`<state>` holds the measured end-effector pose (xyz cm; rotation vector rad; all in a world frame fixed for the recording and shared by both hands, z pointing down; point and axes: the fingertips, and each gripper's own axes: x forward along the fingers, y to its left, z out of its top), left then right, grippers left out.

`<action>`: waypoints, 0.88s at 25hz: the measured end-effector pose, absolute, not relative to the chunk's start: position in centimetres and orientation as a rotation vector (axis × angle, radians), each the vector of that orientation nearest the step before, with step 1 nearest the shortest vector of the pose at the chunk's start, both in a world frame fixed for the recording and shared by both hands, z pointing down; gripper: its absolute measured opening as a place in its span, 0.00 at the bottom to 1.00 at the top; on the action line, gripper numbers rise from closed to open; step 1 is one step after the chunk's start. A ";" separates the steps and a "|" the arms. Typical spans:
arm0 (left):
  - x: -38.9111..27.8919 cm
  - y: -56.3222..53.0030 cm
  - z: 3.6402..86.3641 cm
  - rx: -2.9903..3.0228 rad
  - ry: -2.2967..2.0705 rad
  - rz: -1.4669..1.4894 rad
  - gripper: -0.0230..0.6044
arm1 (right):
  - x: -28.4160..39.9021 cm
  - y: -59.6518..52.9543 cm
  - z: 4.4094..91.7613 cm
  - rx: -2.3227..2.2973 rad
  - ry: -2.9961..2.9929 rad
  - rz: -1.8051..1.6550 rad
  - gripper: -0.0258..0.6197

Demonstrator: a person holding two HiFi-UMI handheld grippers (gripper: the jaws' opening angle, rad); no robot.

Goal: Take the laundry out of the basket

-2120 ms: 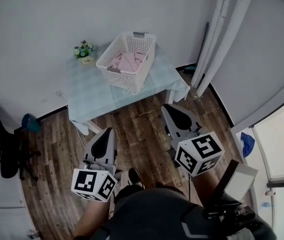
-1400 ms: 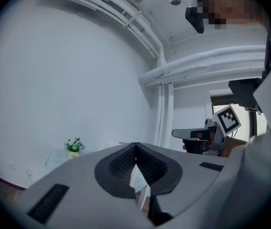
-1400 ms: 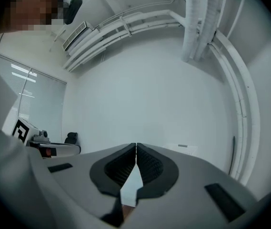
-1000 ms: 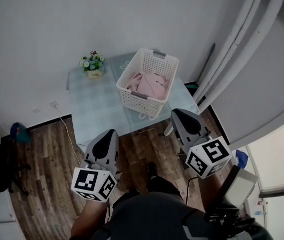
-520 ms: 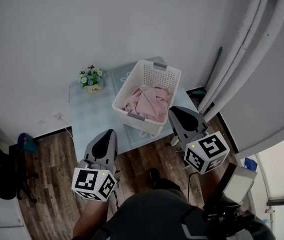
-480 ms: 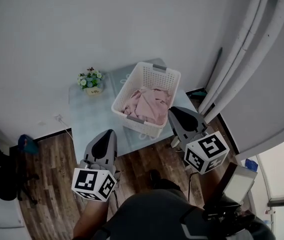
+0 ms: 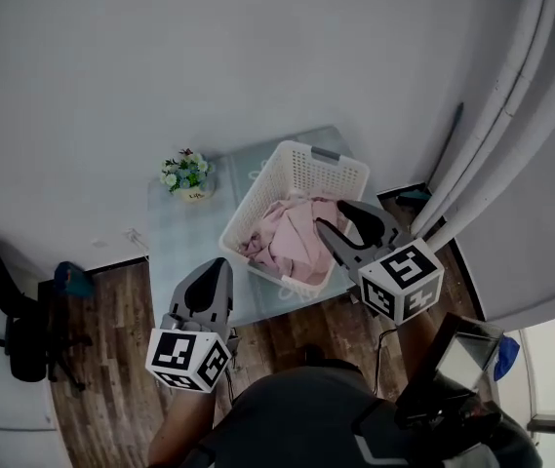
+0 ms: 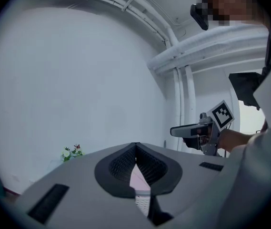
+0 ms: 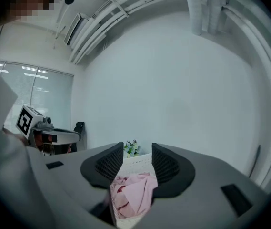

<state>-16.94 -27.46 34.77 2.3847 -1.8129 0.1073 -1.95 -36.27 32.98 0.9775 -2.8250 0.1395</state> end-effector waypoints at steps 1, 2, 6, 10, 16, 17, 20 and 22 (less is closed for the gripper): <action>-17.1 -27.8 35.0 2.373 -1.822 0.112 0.05 | -2.2 -36.9 33.4 0.939 -2.812 0.133 0.33; -17.3 -28.2 35.1 2.359 -1.834 0.117 0.05 | -2.5 -37.6 34.0 0.900 -2.798 0.128 0.36; -18.4 -29.6 35.8 2.301 -1.877 0.129 0.05 | -4.3 -40.2 36.5 0.745 -2.728 0.119 0.49; -19.4 -30.5 36.1 2.293 -1.882 0.152 0.05 | -6.2 -42.3 39.5 0.673 -2.643 0.152 0.68; -21.7 -33.6 37.1 2.318 -1.835 0.149 0.05 | -8.8 -45.0 44.3 0.575 -2.493 0.218 0.79; -21.9 -34.2 37.3 2.331 -1.814 0.158 0.05 | -9.2 -45.2 45.2 0.553 -2.466 0.242 0.80; -22.4 -36.1 38.3 2.361 -1.740 0.193 0.05 | -10.4 -46.4 47.9 0.498 -2.373 0.317 0.81; -23.0 -37.2 39.2 2.364 -1.706 0.214 0.05 | -10.8 -47.4 49.8 0.475 -2.301 0.318 0.81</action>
